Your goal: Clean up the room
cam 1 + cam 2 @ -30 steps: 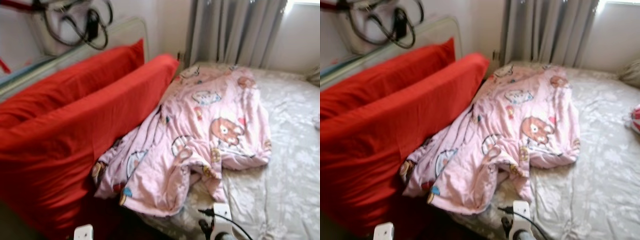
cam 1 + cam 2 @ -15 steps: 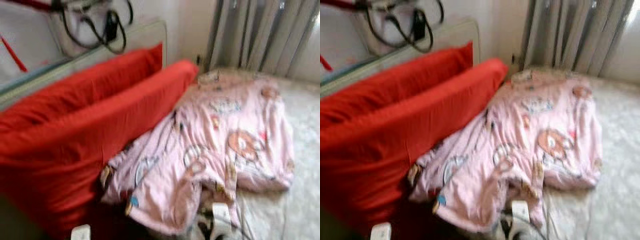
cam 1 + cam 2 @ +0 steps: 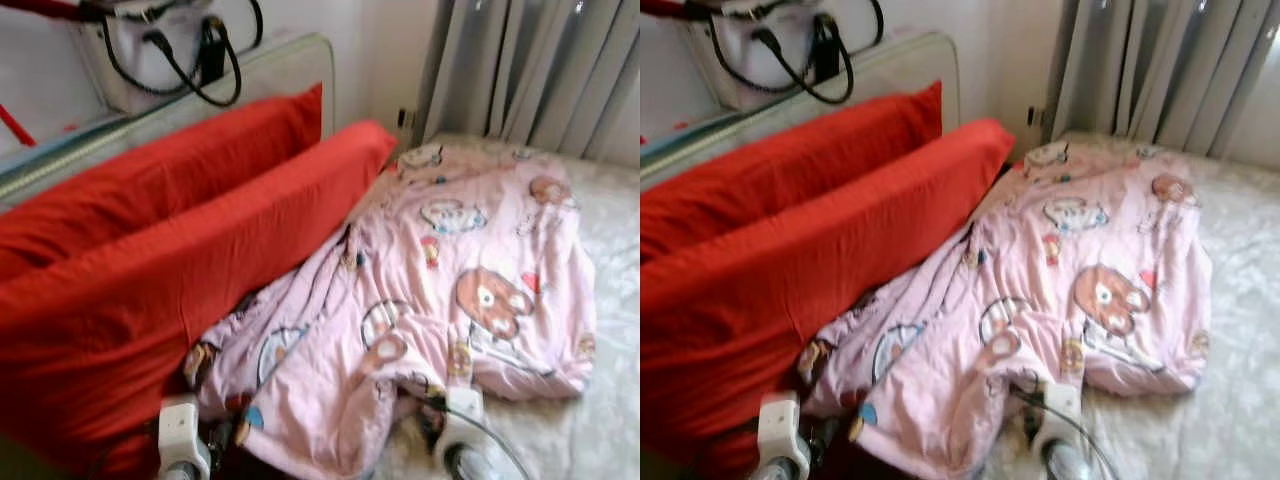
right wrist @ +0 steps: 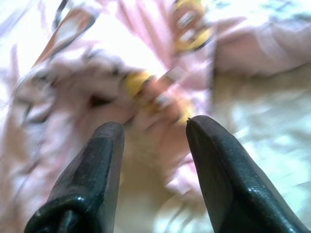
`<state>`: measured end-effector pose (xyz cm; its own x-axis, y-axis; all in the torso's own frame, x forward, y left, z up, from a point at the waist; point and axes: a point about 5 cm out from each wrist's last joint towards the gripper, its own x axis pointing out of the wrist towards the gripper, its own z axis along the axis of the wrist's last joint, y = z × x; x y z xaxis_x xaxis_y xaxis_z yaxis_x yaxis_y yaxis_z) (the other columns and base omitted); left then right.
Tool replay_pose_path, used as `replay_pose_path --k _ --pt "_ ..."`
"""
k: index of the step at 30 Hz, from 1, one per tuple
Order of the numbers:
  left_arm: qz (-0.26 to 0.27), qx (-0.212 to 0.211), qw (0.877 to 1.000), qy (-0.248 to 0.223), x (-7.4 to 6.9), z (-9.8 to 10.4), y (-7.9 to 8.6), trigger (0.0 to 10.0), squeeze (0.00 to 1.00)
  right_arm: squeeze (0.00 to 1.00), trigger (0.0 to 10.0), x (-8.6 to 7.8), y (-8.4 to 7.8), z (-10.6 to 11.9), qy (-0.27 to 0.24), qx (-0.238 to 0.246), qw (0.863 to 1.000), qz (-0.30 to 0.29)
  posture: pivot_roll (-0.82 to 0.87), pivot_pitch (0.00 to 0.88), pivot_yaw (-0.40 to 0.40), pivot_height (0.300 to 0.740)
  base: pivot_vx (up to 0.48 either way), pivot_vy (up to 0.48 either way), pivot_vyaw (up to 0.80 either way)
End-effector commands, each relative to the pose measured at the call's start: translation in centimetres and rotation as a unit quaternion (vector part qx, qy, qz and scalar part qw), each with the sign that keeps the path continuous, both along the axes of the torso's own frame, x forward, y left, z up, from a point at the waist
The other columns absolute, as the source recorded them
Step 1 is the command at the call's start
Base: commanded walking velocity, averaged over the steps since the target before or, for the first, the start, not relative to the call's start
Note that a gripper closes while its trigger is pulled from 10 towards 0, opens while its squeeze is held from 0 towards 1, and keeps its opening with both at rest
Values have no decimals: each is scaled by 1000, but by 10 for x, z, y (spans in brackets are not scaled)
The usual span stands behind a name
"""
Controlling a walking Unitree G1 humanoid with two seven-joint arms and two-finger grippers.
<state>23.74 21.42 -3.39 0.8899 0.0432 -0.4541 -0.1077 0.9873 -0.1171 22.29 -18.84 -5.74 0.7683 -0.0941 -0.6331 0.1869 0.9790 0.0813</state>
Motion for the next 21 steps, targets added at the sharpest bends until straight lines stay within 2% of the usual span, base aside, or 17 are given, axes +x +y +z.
replay_pose_path --k 1,4,5,6,7,12,16,21 --pt "15 -5 1000 1 -6 -3 5 10000 0 0 10000 10 1 9 -37 4 999 -10 72 0 19 740 0 0 0" --pt "12 -5 998 -56 2 9 3 10000 0 0 10000 26 -5 27 -107 -6 994 -14 61 0 19 740 0 0 0" --pt "11 -6 998 -68 2 11 3 10000 0 0 10000 28 -7 30 -119 -9 993 -13 60 0 19 740 0 0 0" --pt "9 -2 995 -102 2 16 1 10000 0 0 10000 28 -10 33 -137 -24 990 -8 61 0 18 740 0 0 0" --pt "9 -2 995 -102 2 16 1 10000 0 0 10000 28 -10 33 -137 -24 990 -8 61 0 18 740 0 0 0" --pt "-7 15 983 -184 -2 37 -5 10000 0 0 10000 22 -13 34 -158 -30 987 -8 50 0 20 740 0 0 0" --pt "-11 18 979 -200 2 46 -7 10000 0 0 10000 22 -8 32 -149 -29 988 6 51 0 19 740 0 0 0" --pt "-14 18 977 -210 10 54 -11 10000 0 0 10000 26 -2 34 -150 -39 988 24 46 0 23 715 0 0 0"
